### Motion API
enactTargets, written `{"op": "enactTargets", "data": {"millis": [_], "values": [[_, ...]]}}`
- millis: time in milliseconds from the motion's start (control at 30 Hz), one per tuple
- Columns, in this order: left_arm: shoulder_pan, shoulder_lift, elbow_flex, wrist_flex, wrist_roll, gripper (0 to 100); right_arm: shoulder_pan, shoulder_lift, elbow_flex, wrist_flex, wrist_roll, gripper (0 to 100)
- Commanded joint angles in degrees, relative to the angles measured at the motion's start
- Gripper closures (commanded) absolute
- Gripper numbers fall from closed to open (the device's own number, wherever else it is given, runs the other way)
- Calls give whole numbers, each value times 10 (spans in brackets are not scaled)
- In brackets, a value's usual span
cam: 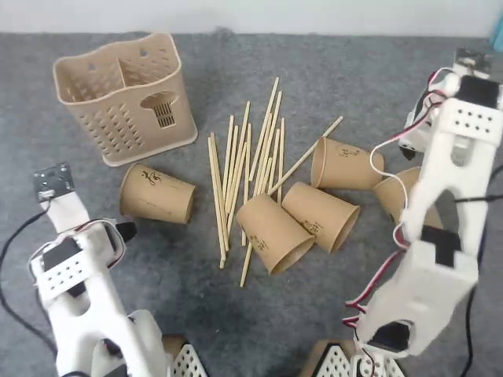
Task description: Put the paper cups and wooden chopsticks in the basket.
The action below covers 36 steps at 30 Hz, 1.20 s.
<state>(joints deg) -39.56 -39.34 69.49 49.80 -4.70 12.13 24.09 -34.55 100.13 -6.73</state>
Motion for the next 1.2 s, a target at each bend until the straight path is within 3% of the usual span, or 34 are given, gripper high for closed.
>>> {"op": "enactTargets", "data": {"millis": [0,467,933,1100,1167], "values": [[4,-17,-2,-15,-11,680,-9,34,-53,15,-9,843],[4,-17,-2,-16,-11,680,-22,121,-59,28,14,848],[4,-17,3,-30,-11,680,14,-28,116,29,129,852],[4,-17,3,-30,-11,680,31,-91,163,29,175,987],[4,-17,3,-30,-11,680,38,-109,174,29,193,984]]}}
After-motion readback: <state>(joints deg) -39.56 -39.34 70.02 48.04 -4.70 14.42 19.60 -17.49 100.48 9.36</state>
